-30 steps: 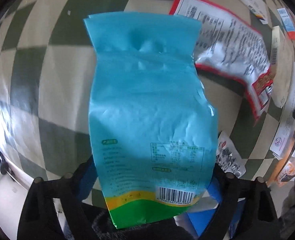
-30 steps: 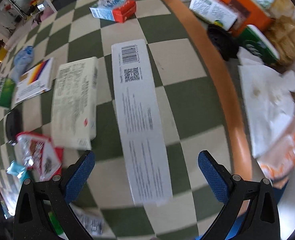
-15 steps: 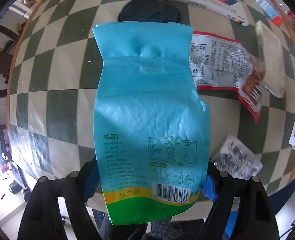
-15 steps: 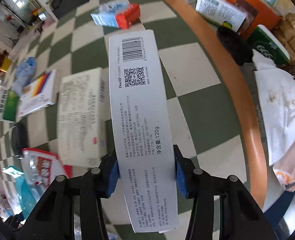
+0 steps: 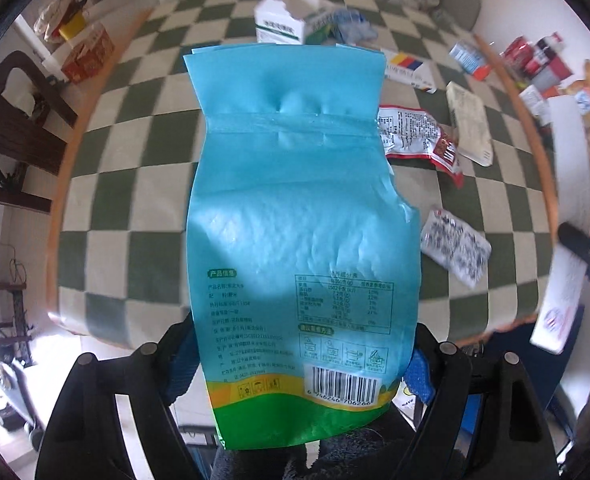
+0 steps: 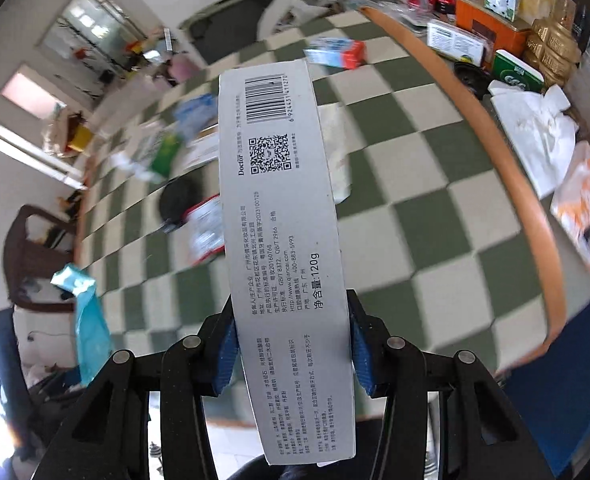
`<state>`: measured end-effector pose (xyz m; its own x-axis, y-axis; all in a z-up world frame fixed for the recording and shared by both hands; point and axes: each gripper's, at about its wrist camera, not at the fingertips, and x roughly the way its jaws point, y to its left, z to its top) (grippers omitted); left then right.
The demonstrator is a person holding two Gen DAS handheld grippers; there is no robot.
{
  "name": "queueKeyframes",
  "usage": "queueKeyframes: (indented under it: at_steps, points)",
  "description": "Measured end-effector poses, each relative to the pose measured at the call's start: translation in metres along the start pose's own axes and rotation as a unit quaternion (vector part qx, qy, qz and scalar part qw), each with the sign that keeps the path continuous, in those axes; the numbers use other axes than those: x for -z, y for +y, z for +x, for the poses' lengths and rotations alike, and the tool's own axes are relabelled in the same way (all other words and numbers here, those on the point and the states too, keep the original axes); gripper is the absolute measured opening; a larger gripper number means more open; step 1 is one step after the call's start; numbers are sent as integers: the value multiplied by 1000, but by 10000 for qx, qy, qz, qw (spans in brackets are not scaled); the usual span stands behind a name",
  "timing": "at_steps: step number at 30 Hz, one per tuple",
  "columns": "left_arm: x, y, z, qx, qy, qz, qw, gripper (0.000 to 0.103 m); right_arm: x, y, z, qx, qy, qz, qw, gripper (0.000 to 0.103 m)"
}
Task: Collect trash
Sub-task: 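Carry both items to the white bin and open both tools to drop them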
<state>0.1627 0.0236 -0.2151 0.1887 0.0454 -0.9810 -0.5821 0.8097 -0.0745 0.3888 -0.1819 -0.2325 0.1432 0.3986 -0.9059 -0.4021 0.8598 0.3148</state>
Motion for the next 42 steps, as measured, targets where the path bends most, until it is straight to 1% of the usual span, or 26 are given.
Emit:
queueKeyframes:
  at_steps: [1,2,3,4,5,6,7,9,12,16,17,19,20,22,25,26,27,29,32,33,34,35,38,40,41,42]
  points:
    - [13,9,-2,9,-93,38,9999,81,15,5,-10,-37,-22,-42,10000,50]
    - [14,9,7,10,-160,72,9998,81,31,17,-14,-69,-38,-138,9999,50]
    - [29,24,1,-2,-251,110,9996,81,51,31,-18,-107,-78,-224,9997,50]
    - [33,26,6,-9,-291,117,9995,81,72,45,-20,-128,-105,-284,9995,50]
    - [41,37,6,-6,-321,112,9994,81,91,53,-23,-135,-111,-318,9993,50]
    - [56,54,5,-2,-323,98,9994,81,107,60,-24,-112,-122,-340,9993,50]
    - [66,62,6,0,-304,84,9995,81,132,73,-23,-39,-101,-355,9993,50]
    - [92,88,11,-1,-200,38,9998,81,168,86,-20,-11,38,-323,9995,50]
    - [121,117,24,-18,22,-63,10000,81,228,108,-2,68,360,-355,9987,50]
    - [157,147,58,-50,458,-211,9987,81,308,131,34,85,939,-455,9945,50]
    - [163,151,67,-76,537,-222,9983,81,321,133,42,79,1052,-466,9933,50]
    - [177,157,94,-86,731,-232,9970,81,356,139,70,33,1443,-491,9883,50]
    - [181,159,105,-55,804,-240,9965,81,369,139,82,38,1594,-508,9859,50]
    - [188,161,143,41,1036,-233,9943,81,391,136,113,4,1889,-493,9808,50]
    - [194,161,205,304,1357,-238,9900,81,410,126,156,62,2170,-513,9748,50]
    - [194,159,227,395,1477,-236,9880,81,418,121,184,70,2286,-530,9720,50]
    - [195,158,252,474,1611,-249,9855,81,421,117,200,97,2335,-534,9708,50]
    - [196,155,303,673,1903,-218,9792,81,428,104,241,130,2496,-524,9668,50]
    - [197,153,373,898,2295,-220,9689,82,434,82,318,117,2816,-426,9585,50]
    - [195,152,393,934,2376,-238,9666,84,435,78,338,104,2895,-435,9561,50]
    - [198,152,405,918,2414,-243,9658,86,438,73,365,67,3012,-449,9525,50]
    - [199,153,416,865,2440,-253,9656,88,438,70,381,50,3073,-435,9506,50]
    - [192,155,441,756,2282,-265,9703,103,444,58,449,-63,3387,-337,9403,51]
    - [191,157,448,734,2178,-358,9726,103,444,55,477,-115,3481,-345,9367,66]
    - [191,158,451,712,2148,-409,9732,103,443,53,494,-105,3503,-338,9360,82]
    - [192,160,452,674,2107,-455,9742,103,442,52,503,-129,3494,-320,9363,92]
